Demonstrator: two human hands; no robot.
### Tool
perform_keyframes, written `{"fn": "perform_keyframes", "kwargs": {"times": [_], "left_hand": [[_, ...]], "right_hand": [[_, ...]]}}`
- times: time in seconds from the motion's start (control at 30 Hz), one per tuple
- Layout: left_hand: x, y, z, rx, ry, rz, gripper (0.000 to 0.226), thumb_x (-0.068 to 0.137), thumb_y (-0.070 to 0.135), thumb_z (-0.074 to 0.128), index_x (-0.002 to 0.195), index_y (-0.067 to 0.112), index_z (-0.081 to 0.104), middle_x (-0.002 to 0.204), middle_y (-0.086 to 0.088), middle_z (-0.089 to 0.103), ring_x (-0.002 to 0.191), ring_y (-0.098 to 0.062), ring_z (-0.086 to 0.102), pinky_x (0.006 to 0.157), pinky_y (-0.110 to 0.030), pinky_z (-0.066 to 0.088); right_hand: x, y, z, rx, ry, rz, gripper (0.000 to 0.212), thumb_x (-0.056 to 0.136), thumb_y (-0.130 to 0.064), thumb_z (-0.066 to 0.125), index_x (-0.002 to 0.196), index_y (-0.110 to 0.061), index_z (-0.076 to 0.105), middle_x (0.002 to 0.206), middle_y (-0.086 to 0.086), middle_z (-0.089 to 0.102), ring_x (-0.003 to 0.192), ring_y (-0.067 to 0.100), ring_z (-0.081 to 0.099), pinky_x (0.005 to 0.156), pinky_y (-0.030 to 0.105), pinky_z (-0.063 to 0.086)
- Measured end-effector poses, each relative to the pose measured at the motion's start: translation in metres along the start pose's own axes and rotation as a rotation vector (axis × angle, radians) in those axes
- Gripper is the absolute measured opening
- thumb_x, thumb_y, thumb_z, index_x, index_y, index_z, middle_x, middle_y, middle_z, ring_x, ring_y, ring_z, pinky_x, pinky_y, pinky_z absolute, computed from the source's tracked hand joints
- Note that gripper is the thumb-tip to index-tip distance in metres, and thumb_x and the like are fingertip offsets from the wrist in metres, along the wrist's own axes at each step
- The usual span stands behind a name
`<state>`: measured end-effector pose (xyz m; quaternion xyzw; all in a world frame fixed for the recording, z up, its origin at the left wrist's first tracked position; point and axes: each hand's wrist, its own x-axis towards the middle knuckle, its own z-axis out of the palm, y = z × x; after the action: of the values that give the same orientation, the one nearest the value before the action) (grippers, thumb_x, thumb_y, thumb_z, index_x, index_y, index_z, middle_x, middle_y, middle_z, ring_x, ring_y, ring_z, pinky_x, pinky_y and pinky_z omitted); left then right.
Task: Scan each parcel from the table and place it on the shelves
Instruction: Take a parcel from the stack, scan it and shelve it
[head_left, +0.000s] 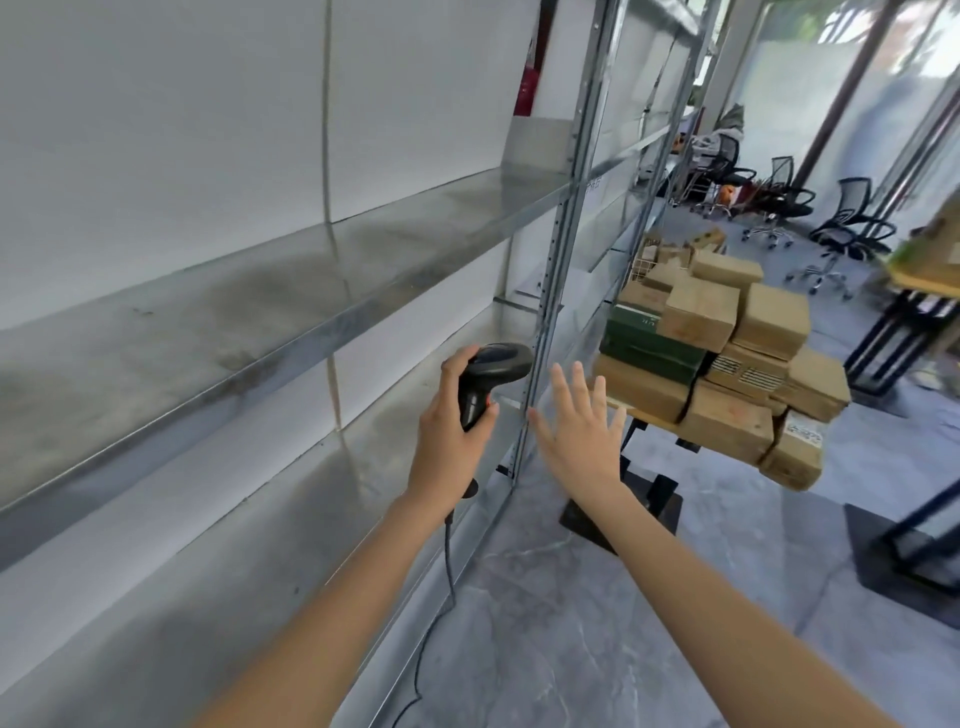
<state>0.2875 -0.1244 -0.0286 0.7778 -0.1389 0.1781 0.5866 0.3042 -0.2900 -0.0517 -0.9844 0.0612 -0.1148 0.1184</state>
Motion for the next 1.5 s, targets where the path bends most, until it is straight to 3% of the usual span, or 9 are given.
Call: {"fn": "perform_keyframes", "kwargs": {"times": [0.17,0.43,0.57,0.8,1.1,1.17,1.27,1.33,1.5], "left_hand": [[0.032,-0.010,0.037,-0.003,-0.041,0.004,0.064,0.096,0.006,0.065,0.145,0.037,0.036,0.130,-0.008,0.062,0.099,-0.039,0.068,0.088,-0.052,0.057],[0.100,-0.018,0.130,-0.013,-0.082,0.065,0.075,0.096,0.008,0.065,0.134,0.063,0.030,0.125,-0.004,0.065,0.095,-0.033,0.068,0.084,-0.040,0.060],[0.136,-0.022,0.185,-0.023,-0.114,0.042,0.072,0.097,0.009,0.064,0.139,0.056,0.029,0.127,-0.005,0.063,0.098,-0.027,0.069,0.083,-0.030,0.060],[0.180,-0.027,0.254,-0.004,-0.102,0.039,0.085,0.096,0.005,0.065,0.131,0.072,0.026,0.132,-0.008,0.060,0.105,-0.033,0.068,0.089,-0.052,0.059],[0.238,-0.051,0.322,0.007,-0.165,0.001,0.073,0.097,0.010,0.065,0.134,0.061,0.028,0.133,-0.007,0.062,0.104,-0.039,0.067,0.091,-0.054,0.057],[0.258,-0.063,0.338,-0.019,-0.172,0.003,0.075,0.096,0.009,0.065,0.134,0.062,0.028,0.133,-0.007,0.061,0.100,-0.035,0.069,0.088,-0.049,0.059],[0.294,-0.082,0.366,-0.071,-0.185,0.015,0.078,0.097,0.010,0.065,0.128,0.072,0.028,0.126,-0.008,0.063,0.079,-0.017,0.068,0.069,-0.031,0.061],[0.318,-0.092,0.383,-0.087,-0.204,0.022,0.076,0.097,0.011,0.066,0.131,0.068,0.029,0.122,-0.005,0.063,0.073,-0.014,0.067,0.064,-0.026,0.060],[0.370,-0.118,0.421,-0.118,-0.264,-0.029,0.072,0.097,0.012,0.067,0.140,0.056,0.030,0.122,0.001,0.060,0.069,-0.012,0.070,0.062,-0.030,0.062]], "right_hand": [[0.037,0.035,-0.006,-0.004,0.014,0.046,0.069,0.105,-0.054,0.032,0.162,-0.028,0.003,0.170,0.001,-0.004,0.156,0.032,-0.006,0.121,0.061,0.002],[0.122,0.115,-0.003,0.032,0.026,0.146,0.070,0.105,-0.054,0.035,0.162,-0.028,0.005,0.171,0.001,-0.001,0.156,0.033,-0.005,0.121,0.061,0.002],[0.163,0.159,-0.010,0.028,0.027,0.187,0.071,0.105,-0.055,0.034,0.163,-0.027,0.004,0.171,0.002,-0.003,0.156,0.034,-0.005,0.122,0.062,0.002],[0.219,0.216,-0.014,0.053,-0.030,0.228,0.070,0.105,-0.055,0.032,0.162,-0.028,0.002,0.170,0.002,-0.006,0.156,0.034,-0.007,0.123,0.061,0.001],[0.285,0.267,0.014,0.111,-0.061,0.291,0.074,0.104,-0.054,0.037,0.162,-0.027,0.001,0.170,0.003,-0.007,0.155,0.038,-0.007,0.122,0.061,0.001],[0.306,0.278,0.019,0.085,-0.050,0.307,0.075,0.104,-0.055,0.038,0.162,-0.027,0.001,0.170,0.005,-0.007,0.154,0.042,-0.007,0.122,0.061,0.001],[0.343,0.295,0.023,0.046,-0.027,0.352,0.076,0.103,-0.055,0.041,0.162,-0.026,0.003,0.170,0.009,-0.005,0.153,0.046,-0.005,0.121,0.062,0.004],[0.369,0.305,0.024,0.027,-0.021,0.396,0.078,0.102,-0.057,0.042,0.162,-0.026,0.003,0.169,0.013,-0.005,0.152,0.048,-0.005,0.120,0.063,0.003],[0.431,0.328,0.029,0.020,-0.041,0.546,0.091,0.096,-0.065,0.049,0.162,-0.024,0.002,0.167,0.022,-0.006,0.151,0.052,-0.003,0.121,0.062,0.004]]}}
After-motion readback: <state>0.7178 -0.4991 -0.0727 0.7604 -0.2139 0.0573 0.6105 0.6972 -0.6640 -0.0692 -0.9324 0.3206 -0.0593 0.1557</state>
